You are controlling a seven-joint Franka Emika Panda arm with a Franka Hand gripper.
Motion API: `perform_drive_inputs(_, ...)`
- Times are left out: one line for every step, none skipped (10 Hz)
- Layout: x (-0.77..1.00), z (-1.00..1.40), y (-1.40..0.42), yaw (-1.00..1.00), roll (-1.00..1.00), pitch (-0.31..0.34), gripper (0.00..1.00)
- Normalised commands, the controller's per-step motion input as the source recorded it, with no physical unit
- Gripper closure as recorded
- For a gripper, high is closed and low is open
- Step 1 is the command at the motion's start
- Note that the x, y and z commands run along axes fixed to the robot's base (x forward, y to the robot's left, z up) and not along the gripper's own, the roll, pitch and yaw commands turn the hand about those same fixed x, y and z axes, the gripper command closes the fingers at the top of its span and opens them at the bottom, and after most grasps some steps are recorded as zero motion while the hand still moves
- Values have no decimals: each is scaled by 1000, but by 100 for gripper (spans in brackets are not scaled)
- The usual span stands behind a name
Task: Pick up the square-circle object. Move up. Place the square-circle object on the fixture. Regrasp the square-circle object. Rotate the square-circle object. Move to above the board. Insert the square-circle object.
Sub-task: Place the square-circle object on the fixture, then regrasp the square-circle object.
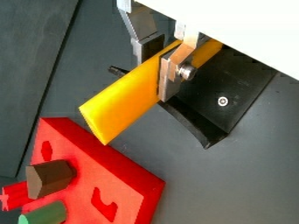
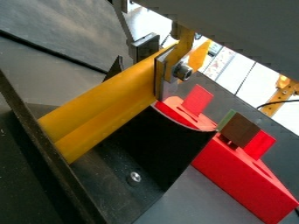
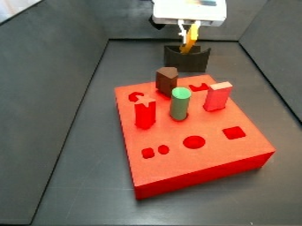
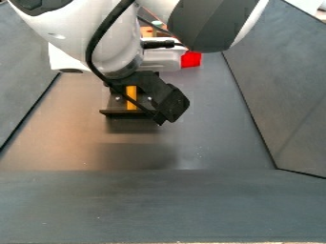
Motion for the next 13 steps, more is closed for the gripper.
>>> perform_drive_inputs(87,-581,106,-101,-116,-31,100)
perform_drive_inputs(87,-580,106,-89,-116,-31,100)
perform_drive_inputs(0,0,0,0,0,0,0)
perform_drive_inputs(0,1000,0,-5,53,2,0)
perform_drive_inputs(-5,1000,5,0,64,4,0)
perform_drive_inputs(-19,1000,3,7,75,17,0)
perform_drive_inputs(-27,1000,-3,12,80,31,0)
perform_drive_inputs(-34,1000,4,11,71,44,0)
perform_drive_inputs(-35,896,3,4,61,55,0)
perform_drive_inputs(-30,659,3,-4,52,69,0)
perform_drive_inputs(-29,540,5,-6,50,75,0)
perform_drive_inputs(-25,297,5,-19,52,81,0)
perform_drive_inputs(-1000,0,0,2,27,-38,0)
